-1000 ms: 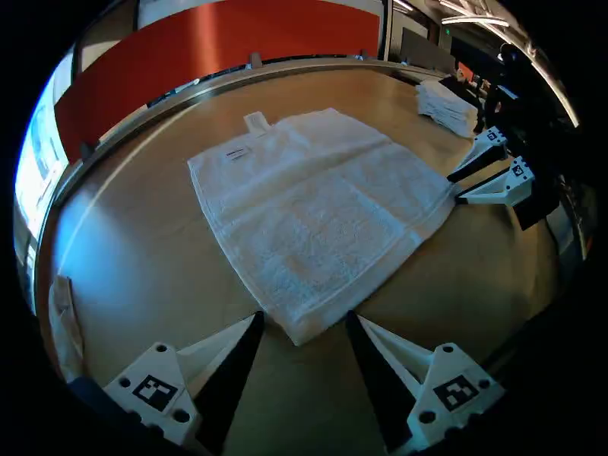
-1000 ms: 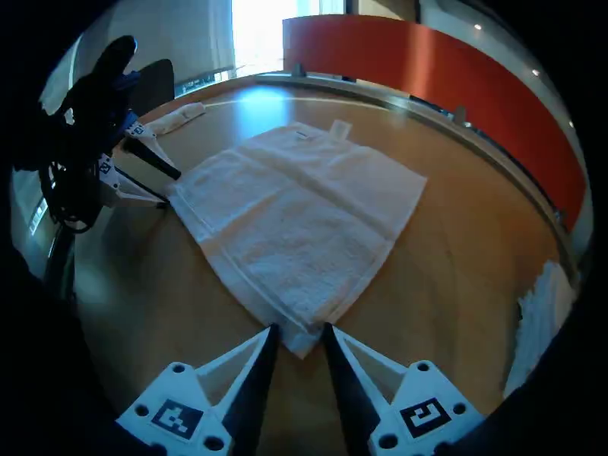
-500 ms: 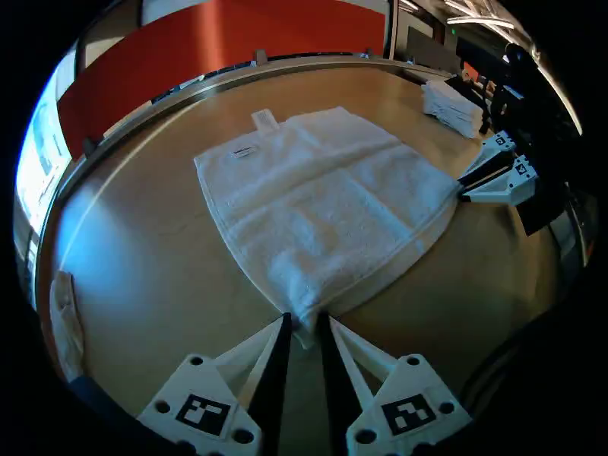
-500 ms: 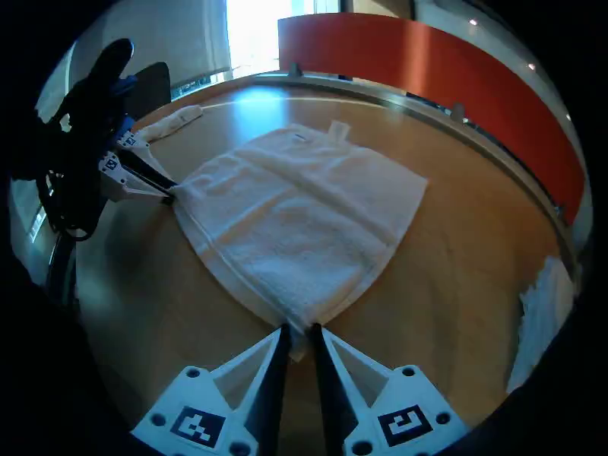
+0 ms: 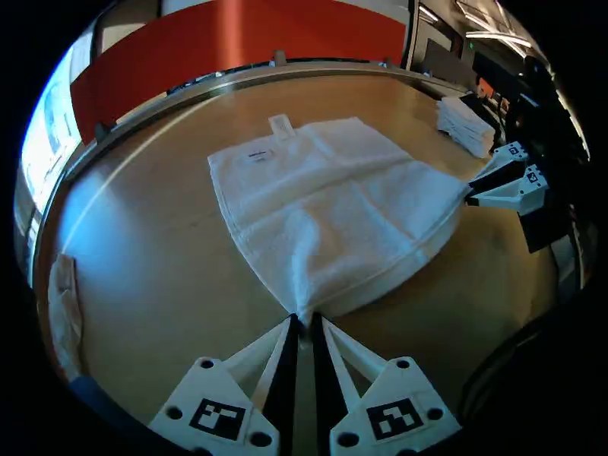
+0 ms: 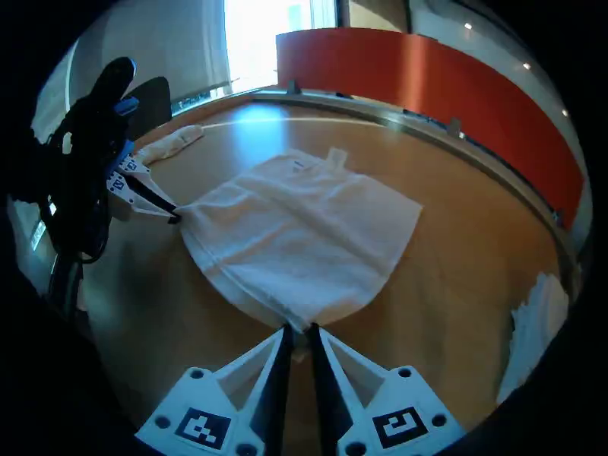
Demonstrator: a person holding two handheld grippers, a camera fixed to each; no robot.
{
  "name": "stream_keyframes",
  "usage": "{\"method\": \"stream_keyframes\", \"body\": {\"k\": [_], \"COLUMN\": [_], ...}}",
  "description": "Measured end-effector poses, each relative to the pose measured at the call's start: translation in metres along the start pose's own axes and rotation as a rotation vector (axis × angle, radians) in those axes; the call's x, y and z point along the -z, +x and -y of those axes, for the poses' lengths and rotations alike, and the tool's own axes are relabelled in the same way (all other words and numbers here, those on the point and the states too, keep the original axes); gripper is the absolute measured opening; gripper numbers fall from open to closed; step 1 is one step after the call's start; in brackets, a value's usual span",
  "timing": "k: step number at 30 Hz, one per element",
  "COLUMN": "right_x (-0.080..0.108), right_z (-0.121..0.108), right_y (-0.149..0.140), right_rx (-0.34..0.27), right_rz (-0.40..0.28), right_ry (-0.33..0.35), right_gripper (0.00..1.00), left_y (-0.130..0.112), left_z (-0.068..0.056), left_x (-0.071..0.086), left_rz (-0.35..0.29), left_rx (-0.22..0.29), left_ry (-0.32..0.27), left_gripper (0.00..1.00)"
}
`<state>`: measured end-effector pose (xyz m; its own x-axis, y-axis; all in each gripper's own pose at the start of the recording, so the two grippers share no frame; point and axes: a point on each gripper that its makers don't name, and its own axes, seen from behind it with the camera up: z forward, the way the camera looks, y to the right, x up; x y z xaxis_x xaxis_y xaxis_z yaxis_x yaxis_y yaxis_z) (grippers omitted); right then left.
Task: Fold towel
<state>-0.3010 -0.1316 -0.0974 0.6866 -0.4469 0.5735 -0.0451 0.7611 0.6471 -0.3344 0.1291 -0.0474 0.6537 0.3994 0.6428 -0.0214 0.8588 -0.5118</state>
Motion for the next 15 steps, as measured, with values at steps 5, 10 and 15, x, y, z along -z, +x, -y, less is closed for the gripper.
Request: {"method": "stream_keyframes", "body": {"k": [5, 10, 15], "right_x": [0.012, 0.027, 0.043], "right_z": [-0.003, -0.005, -0.005], "right_y": [0.016, 0.031, 0.043], "right_rx": [0.006, 0.021, 0.029], "right_rz": [-0.025, -0.040, -0.051], "right_ry": [-0.005, -0.016, -0.028], "right_gripper": [0.18, 0.18, 0.18], "left_y": [0.013, 0.026, 0.035], "left_z": [0.001, 0.000, -0.004], "left_x": [0.015, 0.033, 0.051], "left_rz": [-0.017, -0.031, -0.033], "left_rx": [0.014, 0.020, 0.024], "left_ry": [0.008, 0.015, 0.011], "left_gripper": [0.13, 0.13, 0.13]}}
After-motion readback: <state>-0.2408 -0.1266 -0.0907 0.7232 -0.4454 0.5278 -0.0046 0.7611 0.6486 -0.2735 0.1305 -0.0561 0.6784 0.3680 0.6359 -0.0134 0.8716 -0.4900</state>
